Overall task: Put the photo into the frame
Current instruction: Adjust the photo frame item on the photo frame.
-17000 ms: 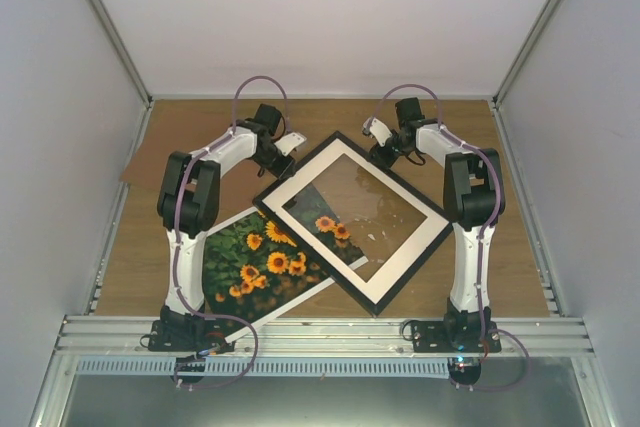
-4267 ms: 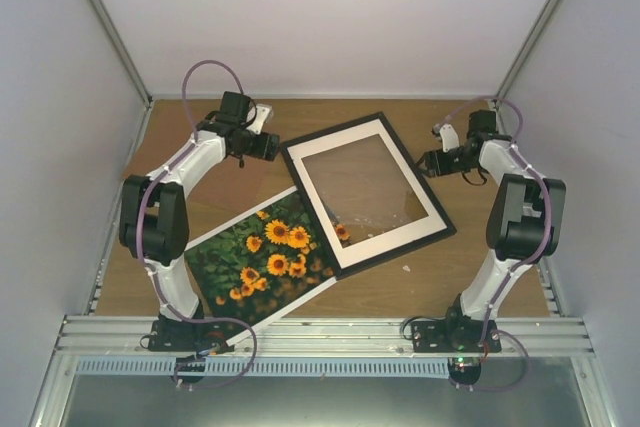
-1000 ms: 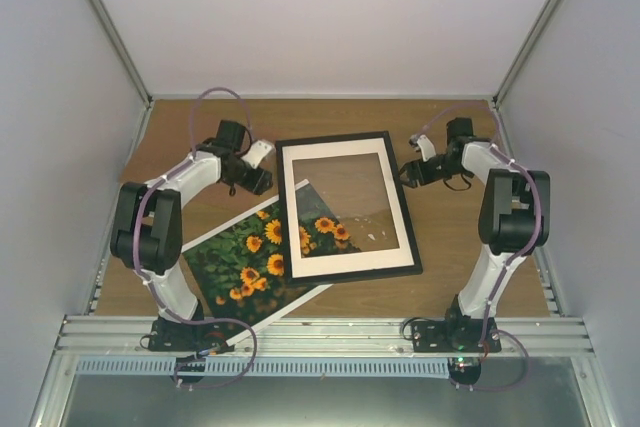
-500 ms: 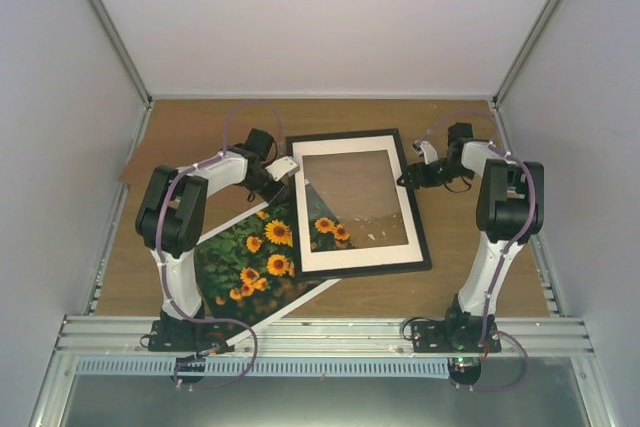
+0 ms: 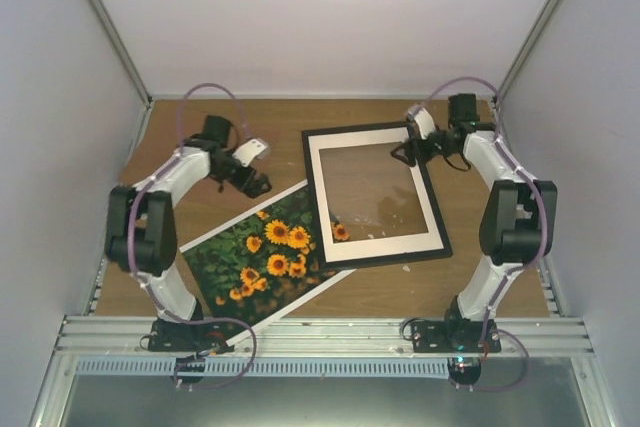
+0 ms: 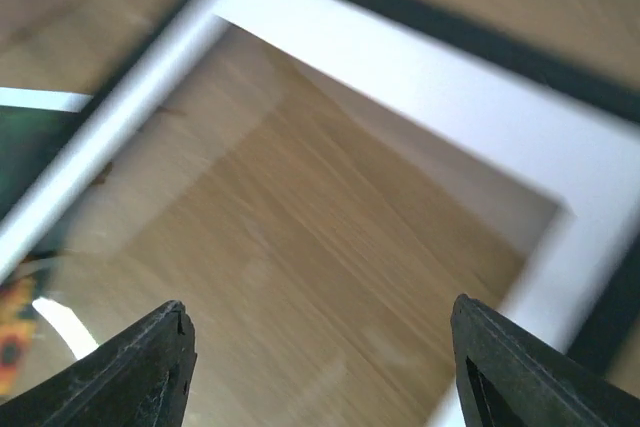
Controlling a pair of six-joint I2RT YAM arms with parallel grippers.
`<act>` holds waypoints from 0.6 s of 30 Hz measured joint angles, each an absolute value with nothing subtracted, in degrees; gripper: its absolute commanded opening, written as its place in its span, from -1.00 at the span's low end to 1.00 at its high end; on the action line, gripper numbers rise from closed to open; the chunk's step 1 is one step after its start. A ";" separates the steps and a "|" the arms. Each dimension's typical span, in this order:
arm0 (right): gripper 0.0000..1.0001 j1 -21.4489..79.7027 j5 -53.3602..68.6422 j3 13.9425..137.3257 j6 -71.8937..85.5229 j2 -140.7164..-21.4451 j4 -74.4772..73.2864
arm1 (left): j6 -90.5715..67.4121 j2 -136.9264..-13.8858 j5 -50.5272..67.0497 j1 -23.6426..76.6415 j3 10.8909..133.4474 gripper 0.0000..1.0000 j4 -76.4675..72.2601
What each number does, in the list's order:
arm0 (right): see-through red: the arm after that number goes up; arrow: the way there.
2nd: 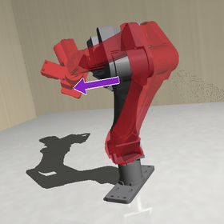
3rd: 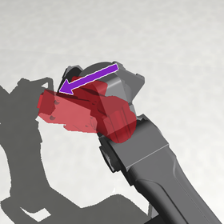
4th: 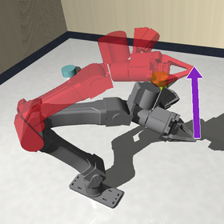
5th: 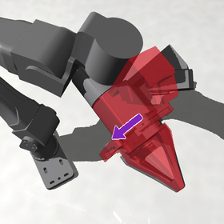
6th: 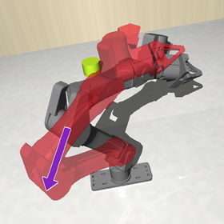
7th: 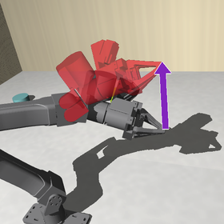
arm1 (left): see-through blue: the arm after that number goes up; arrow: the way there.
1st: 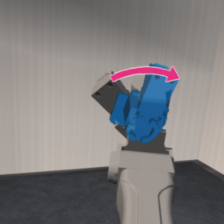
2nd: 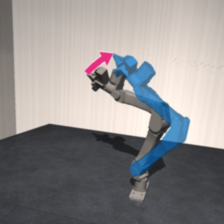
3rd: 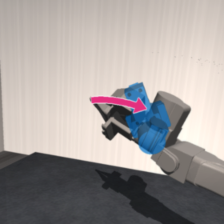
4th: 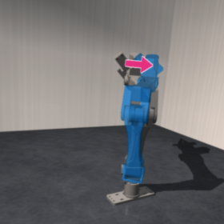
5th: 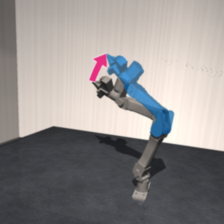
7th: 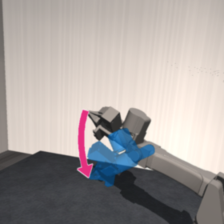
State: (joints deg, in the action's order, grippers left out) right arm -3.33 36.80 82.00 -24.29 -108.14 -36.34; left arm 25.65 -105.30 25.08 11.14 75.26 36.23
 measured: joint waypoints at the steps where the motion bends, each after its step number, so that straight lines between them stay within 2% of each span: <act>1: 0.42 -1.43 37.45 81.54 -25.36 -105.89 -35.59 | 28.38 -101.54 25.23 8.69 72.14 0.98 37.32; 5: 0.42 8.75 41.32 78.02 -29.71 -97.71 -32.84 | 39.81 -87.46 23.99 4.54 60.16 0.98 42.63; 10: 0.40 16.40 43.64 73.84 -32.88 -97.30 -32.64 | 55.18 -73.91 20.95 5.80 44.21 0.98 47.83; 18: 0.39 19.81 43.92 73.08 -34.20 -99.48 -32.93 | 59.75 -73.08 13.82 14.17 33.10 0.98 42.22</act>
